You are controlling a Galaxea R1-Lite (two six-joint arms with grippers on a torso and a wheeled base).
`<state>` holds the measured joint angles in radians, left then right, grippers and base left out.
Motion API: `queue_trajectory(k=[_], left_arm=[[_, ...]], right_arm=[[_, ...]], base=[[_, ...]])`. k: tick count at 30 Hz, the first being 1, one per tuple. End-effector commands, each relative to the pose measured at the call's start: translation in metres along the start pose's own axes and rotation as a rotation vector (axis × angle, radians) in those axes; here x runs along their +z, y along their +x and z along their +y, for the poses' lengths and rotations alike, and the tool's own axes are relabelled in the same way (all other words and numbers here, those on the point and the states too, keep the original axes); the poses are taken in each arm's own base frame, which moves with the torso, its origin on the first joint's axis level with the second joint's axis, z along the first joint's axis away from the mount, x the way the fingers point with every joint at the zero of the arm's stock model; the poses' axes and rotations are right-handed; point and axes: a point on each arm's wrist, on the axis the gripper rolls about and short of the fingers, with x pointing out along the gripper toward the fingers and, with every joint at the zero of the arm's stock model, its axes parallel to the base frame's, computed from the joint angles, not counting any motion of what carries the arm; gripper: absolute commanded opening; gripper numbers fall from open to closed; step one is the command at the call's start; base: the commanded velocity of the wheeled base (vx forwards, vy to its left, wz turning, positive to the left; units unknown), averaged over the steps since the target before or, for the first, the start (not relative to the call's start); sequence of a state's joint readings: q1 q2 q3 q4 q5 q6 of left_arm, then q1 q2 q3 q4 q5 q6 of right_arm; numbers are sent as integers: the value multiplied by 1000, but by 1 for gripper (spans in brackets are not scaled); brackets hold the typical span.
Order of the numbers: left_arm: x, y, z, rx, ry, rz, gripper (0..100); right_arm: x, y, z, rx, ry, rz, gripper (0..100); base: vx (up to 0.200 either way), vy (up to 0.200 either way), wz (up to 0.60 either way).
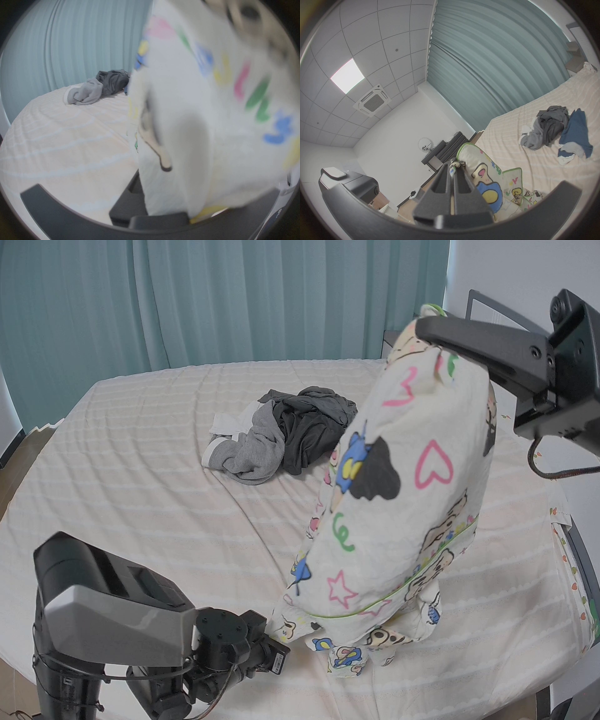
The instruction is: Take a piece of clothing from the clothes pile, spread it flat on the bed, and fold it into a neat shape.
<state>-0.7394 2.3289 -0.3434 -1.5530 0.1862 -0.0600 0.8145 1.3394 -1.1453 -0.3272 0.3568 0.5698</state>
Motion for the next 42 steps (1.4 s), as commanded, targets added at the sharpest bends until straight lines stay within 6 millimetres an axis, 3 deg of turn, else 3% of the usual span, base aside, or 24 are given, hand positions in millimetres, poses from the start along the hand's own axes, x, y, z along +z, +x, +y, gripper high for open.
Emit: queue_trajectory(k=[1, 11, 14, 20, 21, 22, 26, 27, 28, 31, 32, 36, 39, 42], left_arm=[[30, -42, 19, 27, -50, -89, 0], [83, -104, 56, 131, -115, -349, 0], [96, -114, 64, 161, -129, -427, 0], [163, -134, 94, 280, -134, -692, 0], [165, -134, 94, 281, -134, -696, 0], [192, -148, 100, 303, -133, -757, 0], [232, -175, 101, 310, -134, -804, 0], [232, -175, 101, 310, -134, -804, 0], [250, -187, 101, 312, -134, -809, 0], [267, -197, 102, 315, -132, -830, 0], [289, -209, 104, 325, -123, -876, 0], [329, -235, 112, 404, -52, -989, 0], [341, -247, 112, 432, -20, -1028, 0], [336, -249, 111, 437, -14, -1012, 0]], right_arm=[[3, -30, -14, -102, -11, -51, 0], [2, -68, -48, -338, -5, -120, 0], [0, -75, -60, -402, 3, -131, 0], [4, -85, -75, -491, 7, -164, 0], [4, -85, -75, -493, 6, -165, 0], [7, -87, -77, -509, -3, -176, 0], [13, -89, -79, -524, -18, -201, 0], [13, -89, -79, -524, -18, -201, 0], [21, -90, -77, -523, -39, -223, 0], [31, -89, -75, -519, -58, -248, 0], [44, -90, -71, -516, -90, -283, 0], [67, -90, -58, -493, -161, -345, 0], [81, -90, -46, -463, -201, -383, 0], [83, -89, -46, -455, -206, -386, 0]], base=[[0, 0, 0], [0, 0, 0], [0, 0, 0], [0, 0, 0], [0, 0, 0], [0, 0, 0], [0, 0, 0], [0, 0, 0], [0, 0, 0], [0, 0, 0], [0, 0, 0], [0, 0, 0], [0, 0, 0], [0, 0, 0]])
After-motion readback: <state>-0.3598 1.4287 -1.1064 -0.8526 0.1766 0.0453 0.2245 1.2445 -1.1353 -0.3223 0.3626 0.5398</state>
